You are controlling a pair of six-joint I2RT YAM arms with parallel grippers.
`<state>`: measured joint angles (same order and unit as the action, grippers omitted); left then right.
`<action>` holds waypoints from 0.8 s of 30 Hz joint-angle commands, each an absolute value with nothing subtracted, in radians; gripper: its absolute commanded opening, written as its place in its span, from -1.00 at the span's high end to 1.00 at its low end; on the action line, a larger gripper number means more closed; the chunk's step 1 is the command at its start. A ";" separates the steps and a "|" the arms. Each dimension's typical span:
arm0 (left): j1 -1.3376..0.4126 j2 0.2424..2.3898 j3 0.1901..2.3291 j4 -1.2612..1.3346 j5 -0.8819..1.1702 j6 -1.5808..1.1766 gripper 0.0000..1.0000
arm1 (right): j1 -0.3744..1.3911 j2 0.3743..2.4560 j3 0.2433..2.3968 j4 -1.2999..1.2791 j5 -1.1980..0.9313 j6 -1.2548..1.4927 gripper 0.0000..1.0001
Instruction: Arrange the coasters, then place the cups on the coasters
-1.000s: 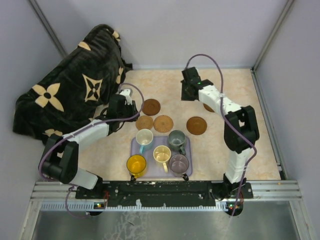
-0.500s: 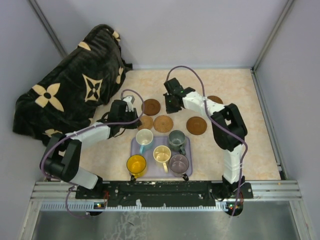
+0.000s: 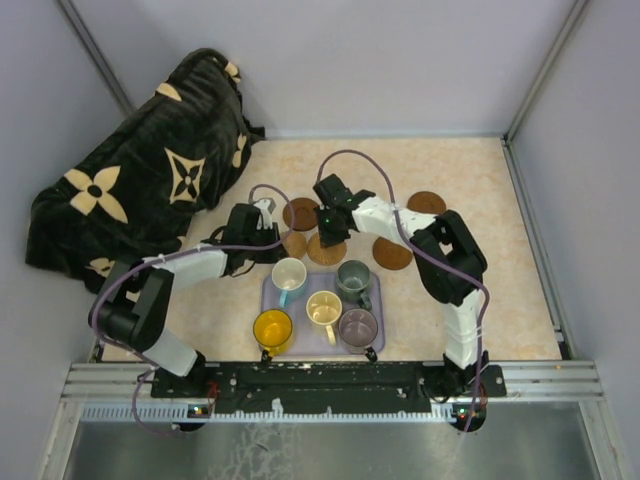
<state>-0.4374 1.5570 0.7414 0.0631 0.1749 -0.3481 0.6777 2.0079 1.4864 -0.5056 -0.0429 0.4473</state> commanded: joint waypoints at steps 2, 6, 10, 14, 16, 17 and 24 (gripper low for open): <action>-0.445 1.600 0.748 0.096 0.193 -0.366 0.51 | 0.705 2.027 1.461 -0.481 -0.074 0.471 0.85; -0.446 1.627 0.753 0.093 0.168 -0.378 0.51 | 0.705 2.058 1.464 -0.501 -0.044 0.486 0.86; -0.444 1.652 0.767 0.078 0.141 -0.396 0.51 | 0.696 2.106 1.500 -0.552 -0.001 0.498 0.89; -0.437 1.672 0.789 0.051 0.095 -0.414 0.51 | 0.664 2.144 1.523 -0.572 0.005 0.514 0.94; -0.428 1.680 0.799 0.039 0.073 -0.421 0.51 | 0.642 2.152 1.529 -0.575 0.012 0.519 0.96; -0.422 1.682 0.804 0.030 0.060 -0.425 0.51 | 0.630 2.156 1.535 -0.579 0.020 0.520 0.97; -0.362 1.707 0.854 -0.011 0.016 -0.448 0.50 | 0.529 2.171 1.573 -0.606 0.071 0.514 1.00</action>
